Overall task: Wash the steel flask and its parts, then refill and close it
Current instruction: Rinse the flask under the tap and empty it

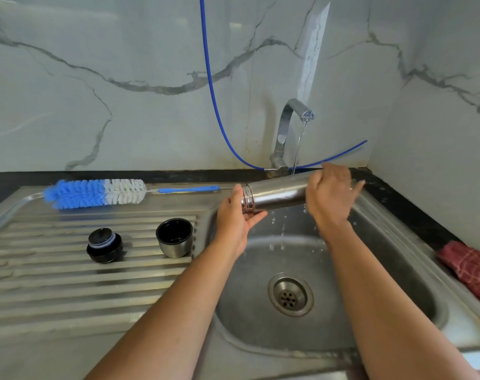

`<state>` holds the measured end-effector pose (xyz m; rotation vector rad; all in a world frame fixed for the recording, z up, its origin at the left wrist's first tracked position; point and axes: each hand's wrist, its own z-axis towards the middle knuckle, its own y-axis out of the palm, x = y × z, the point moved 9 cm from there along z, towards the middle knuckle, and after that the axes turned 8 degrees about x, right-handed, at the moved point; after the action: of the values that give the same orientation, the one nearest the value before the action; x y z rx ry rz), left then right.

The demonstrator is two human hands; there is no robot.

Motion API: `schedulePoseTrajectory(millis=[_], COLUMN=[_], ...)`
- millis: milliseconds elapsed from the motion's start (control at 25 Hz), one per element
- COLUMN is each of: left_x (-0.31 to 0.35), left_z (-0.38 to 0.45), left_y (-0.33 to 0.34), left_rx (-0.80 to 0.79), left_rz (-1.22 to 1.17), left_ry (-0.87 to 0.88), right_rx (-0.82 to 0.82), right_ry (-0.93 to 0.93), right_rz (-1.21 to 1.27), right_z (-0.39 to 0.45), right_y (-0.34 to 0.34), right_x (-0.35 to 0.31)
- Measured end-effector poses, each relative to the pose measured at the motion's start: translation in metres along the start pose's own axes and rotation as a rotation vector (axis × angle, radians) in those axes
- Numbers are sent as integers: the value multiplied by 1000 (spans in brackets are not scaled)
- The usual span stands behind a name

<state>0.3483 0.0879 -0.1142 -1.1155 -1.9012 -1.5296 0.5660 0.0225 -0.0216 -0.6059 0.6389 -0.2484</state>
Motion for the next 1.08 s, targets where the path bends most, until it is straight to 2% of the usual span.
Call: schedulePoseTrajectory(millis=[80, 160, 240, 280, 320, 440, 480, 520, 640, 720, 760, 880, 920, 1080], left_x=[2, 4, 7, 9, 12, 10, 7, 4, 4, 12, 16, 17, 14, 10], left_z=[0, 1, -1, -1, -2, -3, -2, -2, -1, -1, 0, 2, 1, 1], left_y=[1, 1, 0, 0, 0, -1, -1, 1, 3, -1, -3, -6, -5, -1], left_rx=[3, 5, 15, 11, 8, 9, 10, 3, -13, -5, -2, 14, 12, -2], left_rz=[10, 18, -4, -8, -6, 42, 62, 80, 92, 56, 41, 30, 38, 35], left_ry=[33, 55, 50, 49, 49, 53, 58, 64, 89, 92, 94, 73, 69, 76], right_rx=[-6, -54, -41, -25, -6, -67, -79, -77, -96, -65, -66, -93, -78, -52], right_ry=[-219, -460, -639, -649, -579, -174, -151, -218, -598, -680, -615, -158, -154, -659], right_rz=[-176, -79, 28, 26, -32, -330, -371, -348, -26, 53, 5, -294, -331, 12], right_z=[-14, -43, -57, -51, -38, -4, -7, -16, -57, -55, -41, -3, -6, -67], right_y=[13, 25, 22, 17, 13, 9, 11, 17, 32, 22, 20, 14, 16, 30], right_x=[-44, -97, -120, -113, -95, -20, -19, -34, -107, -112, -96, -21, -24, -120])
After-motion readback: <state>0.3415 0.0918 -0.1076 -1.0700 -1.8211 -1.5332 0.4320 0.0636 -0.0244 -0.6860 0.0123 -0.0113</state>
